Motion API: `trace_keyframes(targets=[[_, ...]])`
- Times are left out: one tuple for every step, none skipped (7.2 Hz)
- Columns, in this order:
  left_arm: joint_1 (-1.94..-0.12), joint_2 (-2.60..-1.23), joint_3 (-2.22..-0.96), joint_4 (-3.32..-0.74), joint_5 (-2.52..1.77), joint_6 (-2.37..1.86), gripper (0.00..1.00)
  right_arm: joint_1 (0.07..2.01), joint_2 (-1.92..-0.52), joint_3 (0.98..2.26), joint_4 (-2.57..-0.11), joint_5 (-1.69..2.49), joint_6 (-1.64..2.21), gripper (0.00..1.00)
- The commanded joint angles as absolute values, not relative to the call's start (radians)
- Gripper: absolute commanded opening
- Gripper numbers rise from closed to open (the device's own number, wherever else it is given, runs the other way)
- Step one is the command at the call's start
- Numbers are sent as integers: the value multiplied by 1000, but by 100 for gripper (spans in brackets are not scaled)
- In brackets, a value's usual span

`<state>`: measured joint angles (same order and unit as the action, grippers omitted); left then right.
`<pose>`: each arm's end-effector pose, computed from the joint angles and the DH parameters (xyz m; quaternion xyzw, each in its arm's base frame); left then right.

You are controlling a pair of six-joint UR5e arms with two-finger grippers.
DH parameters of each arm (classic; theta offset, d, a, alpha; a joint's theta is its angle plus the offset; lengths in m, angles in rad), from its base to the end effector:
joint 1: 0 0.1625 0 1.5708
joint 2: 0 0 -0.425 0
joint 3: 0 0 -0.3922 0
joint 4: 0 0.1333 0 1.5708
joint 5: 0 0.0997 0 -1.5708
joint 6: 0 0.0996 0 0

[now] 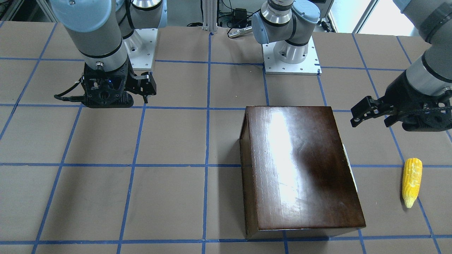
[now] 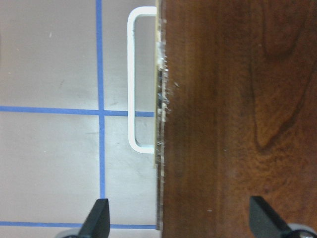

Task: Open drawer and put corn inside
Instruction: 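Move the left gripper down beside the cabinet toward the white drawer handle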

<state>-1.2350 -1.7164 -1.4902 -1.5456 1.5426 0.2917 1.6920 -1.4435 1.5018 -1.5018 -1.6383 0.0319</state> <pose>0.0523 -0.5629 0.4541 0.0223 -0.9995 -0.0146 0.0195 0.1899 -0.5126 0.4500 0.0467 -0.9963 -0.0608 0.0384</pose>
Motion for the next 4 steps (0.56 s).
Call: trace_keyframes(targets=[[-1148, -1741, -1491, -1526, 1479, 386, 100, 1692, -1443, 1502, -1502, -1638, 32, 100], [-1122, -1756, -1491, -1525, 1461, 425, 100, 1692, -1443, 1502, -1502, -1638, 32, 100], [-1094, -1770, -1491, -1522, 1457, 451, 100, 1692, -1443, 1502, -1502, -1638, 32, 100], [-1086, -1784, -1491, -1520, 1459, 500, 100, 1692, -1443, 1502, -1502, -1638, 32, 100]])
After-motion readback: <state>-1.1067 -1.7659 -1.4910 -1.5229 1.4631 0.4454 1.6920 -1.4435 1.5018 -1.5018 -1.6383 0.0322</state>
